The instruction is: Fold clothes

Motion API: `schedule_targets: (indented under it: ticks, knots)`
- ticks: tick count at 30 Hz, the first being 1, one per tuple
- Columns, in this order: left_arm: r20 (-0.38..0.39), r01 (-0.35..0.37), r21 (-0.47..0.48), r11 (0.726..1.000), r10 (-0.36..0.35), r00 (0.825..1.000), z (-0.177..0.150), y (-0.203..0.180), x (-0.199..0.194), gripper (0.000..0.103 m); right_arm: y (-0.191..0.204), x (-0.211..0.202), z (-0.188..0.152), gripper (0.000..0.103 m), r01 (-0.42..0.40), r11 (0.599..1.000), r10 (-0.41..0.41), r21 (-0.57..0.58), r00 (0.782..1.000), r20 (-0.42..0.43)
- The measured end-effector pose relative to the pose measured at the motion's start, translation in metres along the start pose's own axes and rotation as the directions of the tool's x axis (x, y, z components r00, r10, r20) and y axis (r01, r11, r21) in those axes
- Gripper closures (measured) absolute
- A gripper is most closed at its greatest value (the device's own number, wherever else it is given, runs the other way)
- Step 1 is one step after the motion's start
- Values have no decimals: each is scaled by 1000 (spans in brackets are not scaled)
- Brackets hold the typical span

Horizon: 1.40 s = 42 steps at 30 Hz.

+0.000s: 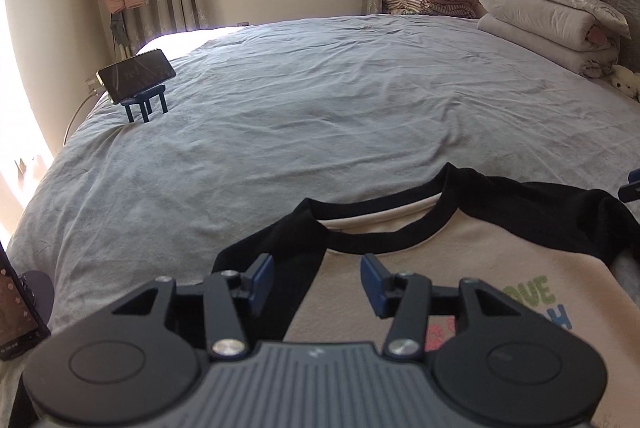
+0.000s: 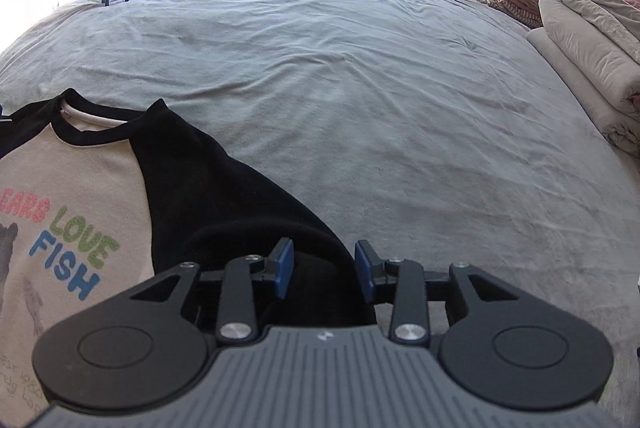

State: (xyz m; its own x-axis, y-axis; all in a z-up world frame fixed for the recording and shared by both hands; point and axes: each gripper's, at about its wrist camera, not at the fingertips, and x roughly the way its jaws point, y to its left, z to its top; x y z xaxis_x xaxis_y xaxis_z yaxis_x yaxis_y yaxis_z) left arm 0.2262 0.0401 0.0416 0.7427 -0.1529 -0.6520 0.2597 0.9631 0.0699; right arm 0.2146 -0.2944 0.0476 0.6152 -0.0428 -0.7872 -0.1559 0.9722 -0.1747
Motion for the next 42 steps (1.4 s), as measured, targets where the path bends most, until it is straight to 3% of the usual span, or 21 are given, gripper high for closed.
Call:
schedule_targets:
  ticks: [9, 11, 12, 14, 18, 23, 25, 28, 32, 34, 35, 36, 42]
  knots:
    - [-42, 54, 30, 998, -52, 998, 3, -42, 2, 53, -27, 17, -39, 68, -34, 998, 43, 60, 986, -162]
    - [-47, 60, 38, 997, -59, 997, 4, -50, 7, 53, -26, 22, -42, 79, -45, 997, 54, 57, 985, -164]
    - [-51, 68, 39, 997, -66, 997, 4, -55, 12, 53, -25, 23, -42, 94, -51, 997, 59, 54, 985, -160]
    - [-55, 79, 37, 996, -77, 996, 5, -64, 21, 53, -23, 24, -42, 100, -54, 998, 60, 43, 987, -150]
    - [-43, 101, 19, 995, -100, 994, 9, -79, 39, 53, -20, 22, -29, 100, 83, 995, -87, -49, 992, -88]
    - [-18, 122, 0, 993, -122, 992, 16, -95, 61, 53, -38, 28, -1, 100, 210, 976, -211, -57, 977, -21]
    - [-9, 126, -15, 992, -126, 992, 18, -99, 66, 53, -44, 34, 8, 100, 234, 971, -234, -51, 972, -10]
    - [13, 151, -35, 988, -150, 989, 17, -107, 68, 53, -55, 48, 16, 100, 190, 982, -190, -9, 981, -22]
    - [15, 177, -18, 984, -177, 984, 14, -116, 64, 53, -60, 48, 9, 87, 143, 990, -143, 9, 988, -54]
    - [26, 181, -5, 983, -181, 983, 12, -119, 59, 53, -60, 44, 3, 76, 131, 991, -130, 6, 989, -65]
    - [32, 182, -5, 983, -182, 983, 12, -120, 57, 53, -58, 37, 0, 64, 127, 992, -127, 0, 989, -73]
    - [38, 187, -14, 982, -187, 982, 11, -119, 56, 53, -58, 32, -3, 61, 119, 993, -119, -6, 990, -79]
    - [47, 210, -62, 976, -207, 977, 4, -119, 51, 53, -60, 3, -25, 59, 31, 999, -36, -28, 986, -164]
